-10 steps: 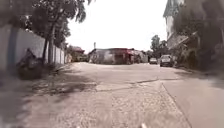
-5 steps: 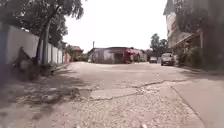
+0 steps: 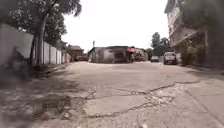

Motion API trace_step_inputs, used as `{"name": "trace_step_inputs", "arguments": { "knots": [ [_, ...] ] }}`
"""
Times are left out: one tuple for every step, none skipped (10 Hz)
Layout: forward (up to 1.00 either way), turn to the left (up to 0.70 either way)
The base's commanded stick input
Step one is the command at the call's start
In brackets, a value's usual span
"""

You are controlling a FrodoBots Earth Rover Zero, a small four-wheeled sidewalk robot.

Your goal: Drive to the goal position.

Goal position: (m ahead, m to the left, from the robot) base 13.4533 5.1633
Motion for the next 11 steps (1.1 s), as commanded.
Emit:
{"name": "trace_step_inputs", "arguments": {
  "knots": [
    [1.0,0.0],
    [1.0,0.0],
    [1.0,0.0],
    [1.0,0.0],
    [1.0,0.0],
    [1.0,0.04],
    [1.0,0.12],
    [1.0,0.24],
    [1.0,0.4],
    [1.0,0.4],
    [1.0,0.4]
  ]
}}
